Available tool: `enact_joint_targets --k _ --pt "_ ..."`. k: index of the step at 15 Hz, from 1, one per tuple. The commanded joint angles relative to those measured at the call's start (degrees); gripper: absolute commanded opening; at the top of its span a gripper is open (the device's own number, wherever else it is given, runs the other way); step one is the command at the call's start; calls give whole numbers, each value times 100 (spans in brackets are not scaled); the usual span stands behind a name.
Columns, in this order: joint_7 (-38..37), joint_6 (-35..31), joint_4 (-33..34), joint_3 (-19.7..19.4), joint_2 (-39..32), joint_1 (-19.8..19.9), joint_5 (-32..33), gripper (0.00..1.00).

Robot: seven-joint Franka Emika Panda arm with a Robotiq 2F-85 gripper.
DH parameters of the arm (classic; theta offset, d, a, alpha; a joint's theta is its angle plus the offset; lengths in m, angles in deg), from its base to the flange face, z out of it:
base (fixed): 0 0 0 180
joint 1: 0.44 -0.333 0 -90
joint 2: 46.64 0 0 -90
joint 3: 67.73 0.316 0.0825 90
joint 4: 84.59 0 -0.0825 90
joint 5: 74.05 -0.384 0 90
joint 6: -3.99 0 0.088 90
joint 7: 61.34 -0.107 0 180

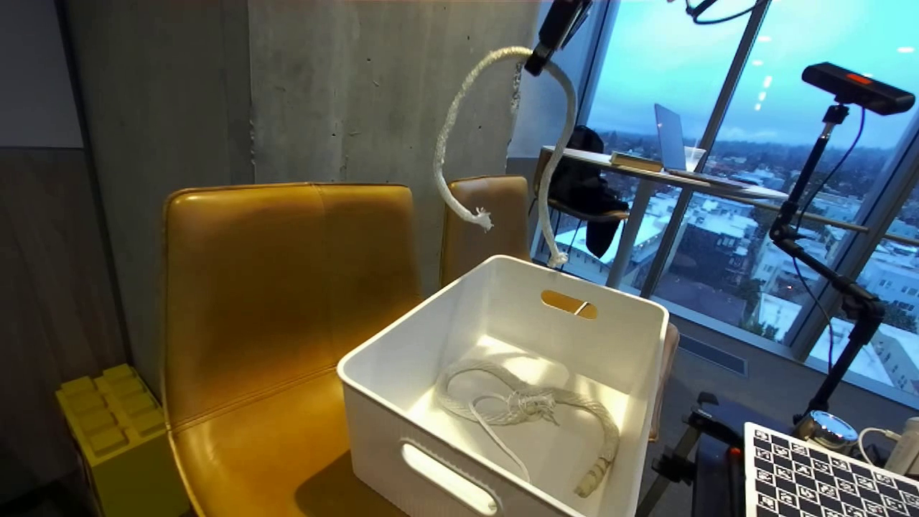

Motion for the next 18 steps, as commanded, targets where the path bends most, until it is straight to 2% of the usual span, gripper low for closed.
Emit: enact_joint_targets --k 1,7,9,11,18 --pt "-135 117 -833 121 1178 -318 73 3" --pt "-733 661 -1984 408 2715 -906 154 3" --pt "-684 421 -2503 390 3003 -1029 115 3" --pt "-557 129 -2939 308 3107 -1088 145 3" --pt "0 -798 -3620 -345 2729 -1054 -130 3"
